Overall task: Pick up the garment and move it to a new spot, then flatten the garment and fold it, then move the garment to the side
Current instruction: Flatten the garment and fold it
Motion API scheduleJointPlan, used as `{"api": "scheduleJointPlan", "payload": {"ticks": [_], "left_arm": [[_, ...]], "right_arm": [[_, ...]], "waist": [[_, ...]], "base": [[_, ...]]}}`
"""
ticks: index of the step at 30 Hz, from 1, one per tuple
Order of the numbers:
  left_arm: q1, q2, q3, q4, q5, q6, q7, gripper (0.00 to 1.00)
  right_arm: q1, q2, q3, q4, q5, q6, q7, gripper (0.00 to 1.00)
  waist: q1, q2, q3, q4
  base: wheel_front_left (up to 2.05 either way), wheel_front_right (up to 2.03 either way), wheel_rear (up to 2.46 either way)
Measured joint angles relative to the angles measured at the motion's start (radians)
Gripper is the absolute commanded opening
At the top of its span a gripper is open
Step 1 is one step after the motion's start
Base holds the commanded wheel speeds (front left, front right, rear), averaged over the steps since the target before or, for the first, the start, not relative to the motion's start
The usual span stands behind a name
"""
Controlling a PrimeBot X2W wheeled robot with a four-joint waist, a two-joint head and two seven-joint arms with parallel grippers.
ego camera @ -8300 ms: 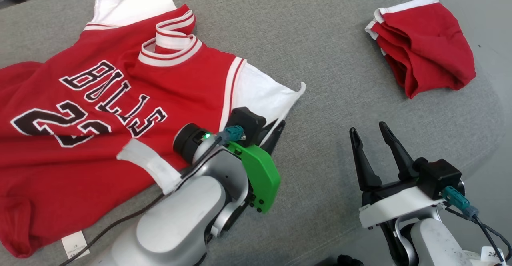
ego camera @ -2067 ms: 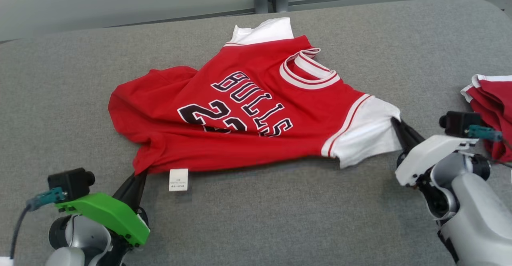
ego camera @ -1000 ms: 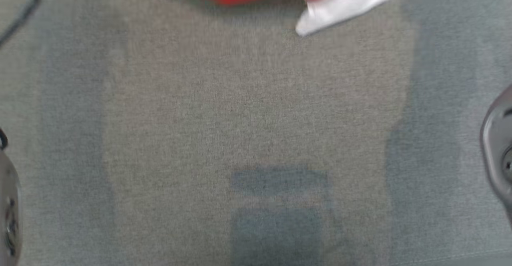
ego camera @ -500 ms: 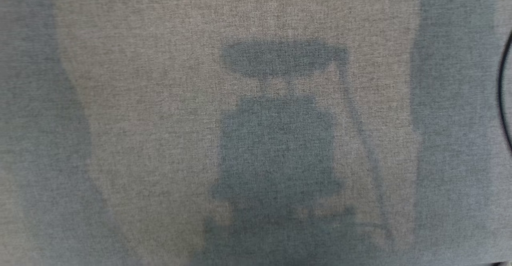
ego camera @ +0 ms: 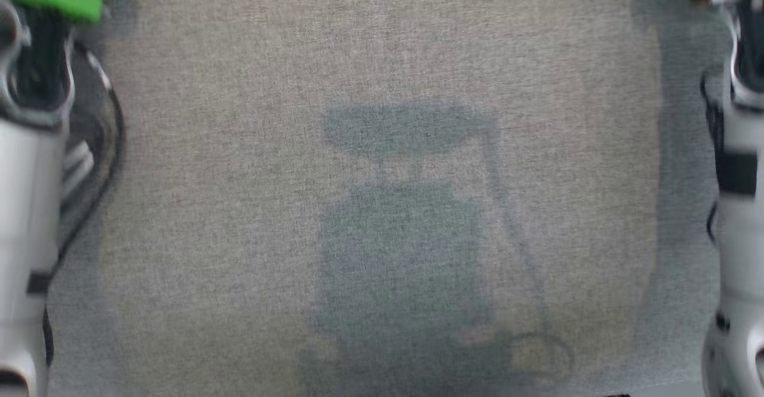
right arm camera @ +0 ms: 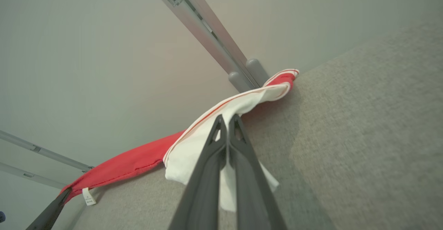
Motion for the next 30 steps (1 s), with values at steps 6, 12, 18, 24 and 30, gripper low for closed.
{"api": "scheduleJointPlan", "payload": {"ticks": [6,12,18,24,30], "left_arm": [[0.354,0.061,0.010,-0.191,-0.053,0.018,-0.027,0.00],[0.669,0.063,0.018,-0.342,-0.111,0.066,-0.045,0.00],[0.983,0.042,-0.035,-0.446,-0.123,0.131,-0.078,0.00],[1.213,-0.003,-0.091,-0.532,-0.149,0.190,-0.086,0.00],[1.300,-0.019,-0.105,-0.610,-0.200,0.210,-0.065,0.00]], "right_arm": [[0.410,-0.014,-0.050,-0.208,0.054,0.000,0.063,0.00],[0.706,0.010,-0.107,-0.304,0.070,0.002,0.092,0.00],[0.969,0.028,-0.188,-0.356,0.108,0.002,0.130,0.00],[1.217,0.050,-0.273,-0.402,0.169,0.002,0.135,0.00],[1.286,0.057,-0.316,-0.421,0.216,0.001,0.124,0.00]], "waist": [[0.0000,0.0000,-0.099,-0.004],[-0.0001,0.0000,-0.196,-0.006],[-0.0001,0.0000,-0.308,-0.004],[-0.0001,0.0000,-0.394,0.012],[-0.0001,0.0000,-0.419,0.043]], "base": [[0.00,0.00,0.00],[0.00,0.00,0.00],[0.00,0.00,0.00],[0.00,0.00,0.00],[0.00,0.00,0.00]]}}
